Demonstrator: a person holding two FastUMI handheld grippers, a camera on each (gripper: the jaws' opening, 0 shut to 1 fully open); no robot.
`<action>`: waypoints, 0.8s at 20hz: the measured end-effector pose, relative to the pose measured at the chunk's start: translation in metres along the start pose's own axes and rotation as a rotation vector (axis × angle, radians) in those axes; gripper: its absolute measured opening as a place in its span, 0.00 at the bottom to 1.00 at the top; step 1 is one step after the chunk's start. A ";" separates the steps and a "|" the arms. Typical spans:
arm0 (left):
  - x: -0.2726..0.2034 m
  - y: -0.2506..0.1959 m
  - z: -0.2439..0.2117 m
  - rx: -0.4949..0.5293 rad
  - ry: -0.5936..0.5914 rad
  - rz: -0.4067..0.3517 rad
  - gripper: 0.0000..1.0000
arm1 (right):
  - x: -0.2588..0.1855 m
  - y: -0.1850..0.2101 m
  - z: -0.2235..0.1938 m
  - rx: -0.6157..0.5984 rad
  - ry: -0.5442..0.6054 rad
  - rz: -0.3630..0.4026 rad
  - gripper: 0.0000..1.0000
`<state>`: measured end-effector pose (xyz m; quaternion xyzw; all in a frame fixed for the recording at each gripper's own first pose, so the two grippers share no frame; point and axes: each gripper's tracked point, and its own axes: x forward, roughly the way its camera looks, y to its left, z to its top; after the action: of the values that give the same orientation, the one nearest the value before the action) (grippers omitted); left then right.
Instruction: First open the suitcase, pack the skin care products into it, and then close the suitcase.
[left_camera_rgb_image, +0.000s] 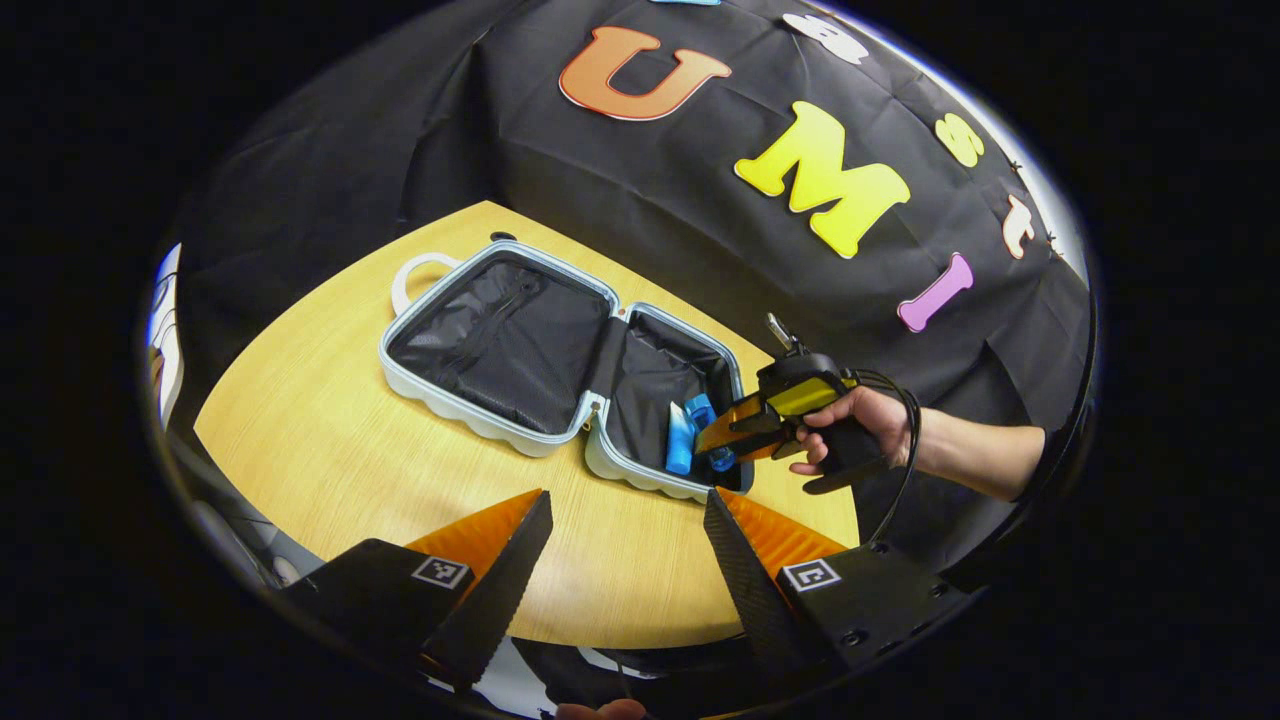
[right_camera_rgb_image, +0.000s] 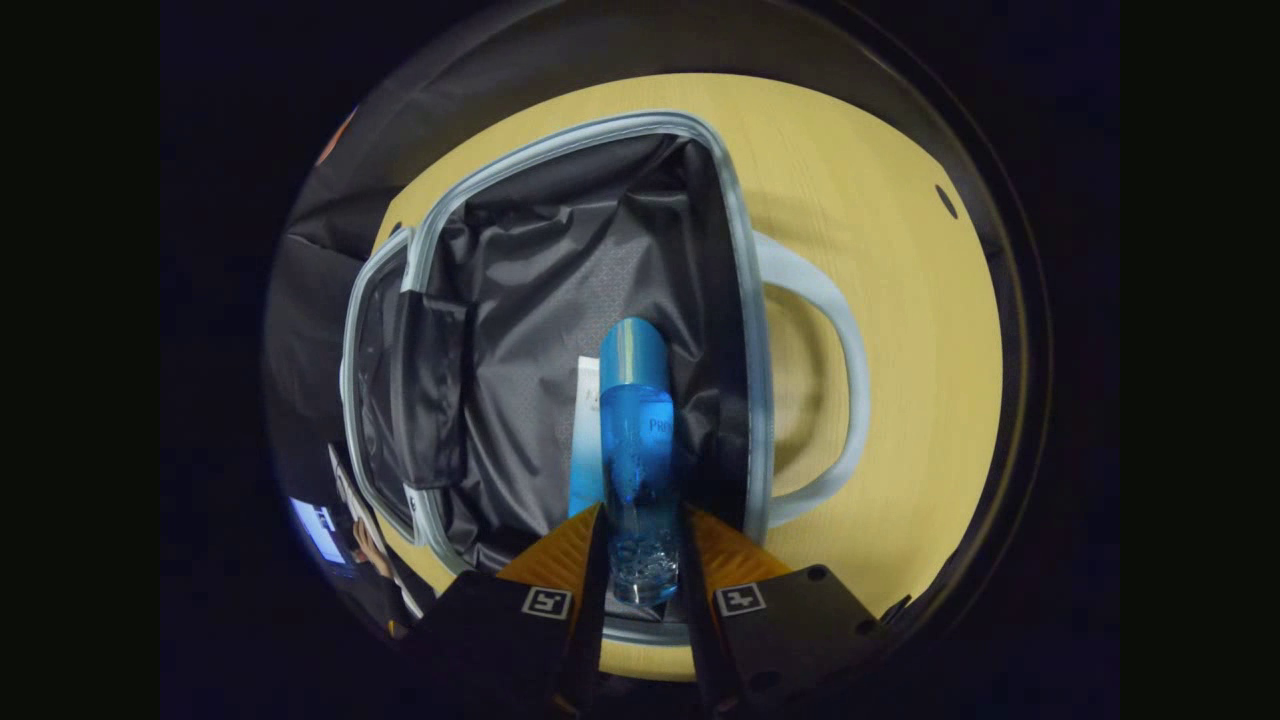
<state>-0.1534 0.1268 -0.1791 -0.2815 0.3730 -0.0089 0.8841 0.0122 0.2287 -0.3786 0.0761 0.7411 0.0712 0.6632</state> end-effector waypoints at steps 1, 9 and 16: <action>0.000 0.001 0.003 0.003 -0.005 0.001 0.98 | 0.002 -0.001 0.001 -0.002 -0.017 -0.012 0.35; -0.004 0.005 0.008 0.021 -0.006 0.011 0.98 | 0.011 -0.005 -0.007 -0.080 -0.080 -0.111 0.36; -0.005 0.009 0.014 0.040 -0.010 0.030 0.98 | 0.006 -0.005 -0.015 -0.122 -0.084 -0.124 0.39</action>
<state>-0.1493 0.1421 -0.1729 -0.2580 0.3724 -0.0017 0.8915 -0.0034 0.2248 -0.3836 -0.0078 0.7101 0.0717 0.7004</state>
